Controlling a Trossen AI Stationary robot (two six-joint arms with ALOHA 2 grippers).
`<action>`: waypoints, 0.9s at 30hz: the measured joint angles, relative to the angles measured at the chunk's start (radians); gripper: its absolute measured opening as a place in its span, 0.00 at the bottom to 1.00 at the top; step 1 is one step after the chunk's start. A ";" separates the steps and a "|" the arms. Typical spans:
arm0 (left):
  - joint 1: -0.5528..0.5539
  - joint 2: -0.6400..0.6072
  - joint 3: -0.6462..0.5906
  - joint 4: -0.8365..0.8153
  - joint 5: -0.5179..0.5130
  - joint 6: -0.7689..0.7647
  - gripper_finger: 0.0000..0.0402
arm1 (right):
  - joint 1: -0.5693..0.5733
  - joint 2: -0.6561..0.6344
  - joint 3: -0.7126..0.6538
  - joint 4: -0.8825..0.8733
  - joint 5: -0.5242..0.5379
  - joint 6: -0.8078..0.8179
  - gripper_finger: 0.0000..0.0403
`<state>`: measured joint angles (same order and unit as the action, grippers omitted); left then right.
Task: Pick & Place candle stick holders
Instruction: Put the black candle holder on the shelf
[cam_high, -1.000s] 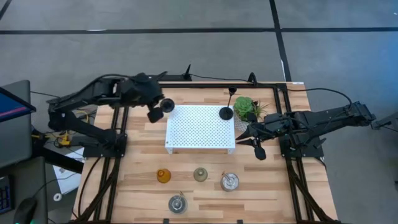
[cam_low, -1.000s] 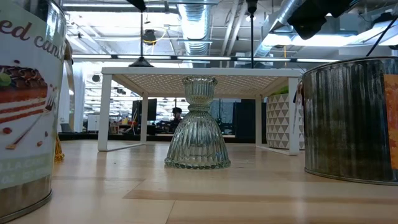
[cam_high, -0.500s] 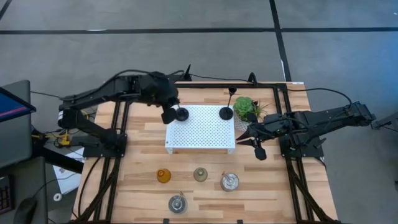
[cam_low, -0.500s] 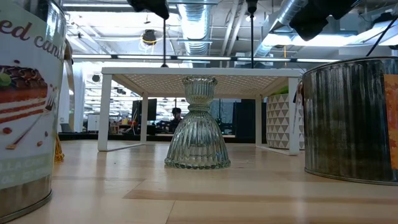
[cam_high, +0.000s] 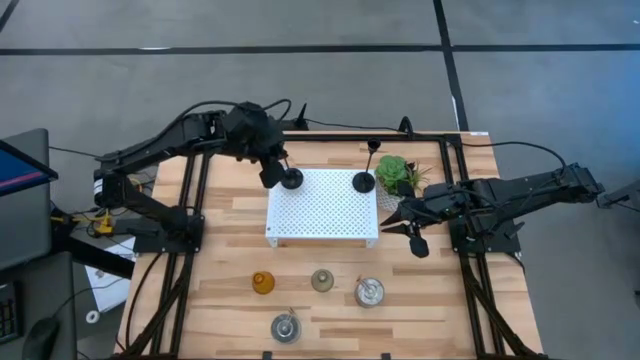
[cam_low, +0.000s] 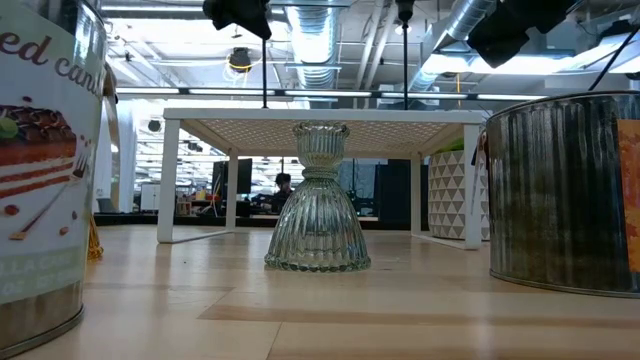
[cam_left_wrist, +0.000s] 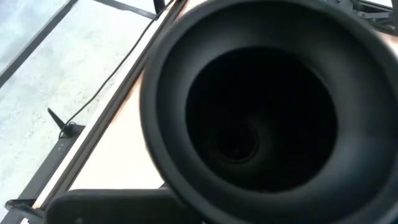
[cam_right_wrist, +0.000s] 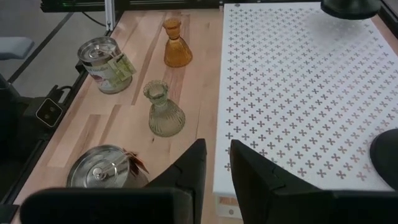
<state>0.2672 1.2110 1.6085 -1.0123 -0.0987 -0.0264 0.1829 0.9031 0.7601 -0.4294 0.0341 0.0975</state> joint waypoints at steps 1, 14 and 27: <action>0.000 0.000 0.000 0.000 -0.001 0.000 0.04 | 0.000 0.000 0.000 -0.001 0.000 0.000 0.16; -0.001 -0.001 -0.045 -0.005 0.000 -0.001 0.04 | 0.000 0.000 0.000 -0.004 0.000 0.000 0.16; -0.001 -0.058 -0.103 0.049 -0.003 0.019 0.05 | 0.000 0.002 0.000 0.000 0.000 0.008 0.16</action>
<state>0.2665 1.1533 1.5059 -0.9634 -0.1022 -0.0070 0.1829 0.9047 0.7601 -0.4293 0.0341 0.1055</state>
